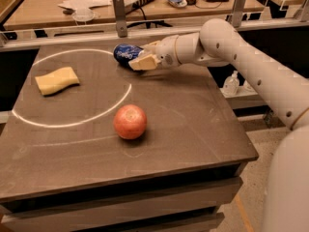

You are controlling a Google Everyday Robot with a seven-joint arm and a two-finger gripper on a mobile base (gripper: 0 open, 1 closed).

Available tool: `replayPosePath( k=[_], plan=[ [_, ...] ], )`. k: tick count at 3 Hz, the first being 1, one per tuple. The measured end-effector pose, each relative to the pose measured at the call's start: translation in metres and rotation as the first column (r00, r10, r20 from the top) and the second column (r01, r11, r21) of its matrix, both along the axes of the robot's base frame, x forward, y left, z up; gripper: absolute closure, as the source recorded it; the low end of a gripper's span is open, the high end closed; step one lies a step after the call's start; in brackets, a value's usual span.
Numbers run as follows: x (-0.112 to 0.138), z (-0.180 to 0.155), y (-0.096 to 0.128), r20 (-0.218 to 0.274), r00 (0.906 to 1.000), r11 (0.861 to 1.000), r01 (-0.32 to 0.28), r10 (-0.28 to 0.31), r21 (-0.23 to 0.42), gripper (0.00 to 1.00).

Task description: Move pepsi can near sponge

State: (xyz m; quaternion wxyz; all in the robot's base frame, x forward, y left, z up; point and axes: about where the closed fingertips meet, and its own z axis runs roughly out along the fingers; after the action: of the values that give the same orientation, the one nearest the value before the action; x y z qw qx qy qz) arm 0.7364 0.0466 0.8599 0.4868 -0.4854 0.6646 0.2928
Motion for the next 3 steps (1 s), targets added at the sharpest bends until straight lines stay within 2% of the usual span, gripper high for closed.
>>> replayPosePath(
  k=[1,2,3],
  plan=[
    [0.004,0.006,0.038,0.061,0.9810,0.982,-0.186,0.184,0.019,1.00],
    [0.002,0.023,0.078,0.114,0.9132,0.919,-0.393,0.391,-0.005,1.00],
    [-0.014,0.038,0.086,0.127,0.8480,0.857,-0.513,0.515,-0.046,1.00]
  ],
)
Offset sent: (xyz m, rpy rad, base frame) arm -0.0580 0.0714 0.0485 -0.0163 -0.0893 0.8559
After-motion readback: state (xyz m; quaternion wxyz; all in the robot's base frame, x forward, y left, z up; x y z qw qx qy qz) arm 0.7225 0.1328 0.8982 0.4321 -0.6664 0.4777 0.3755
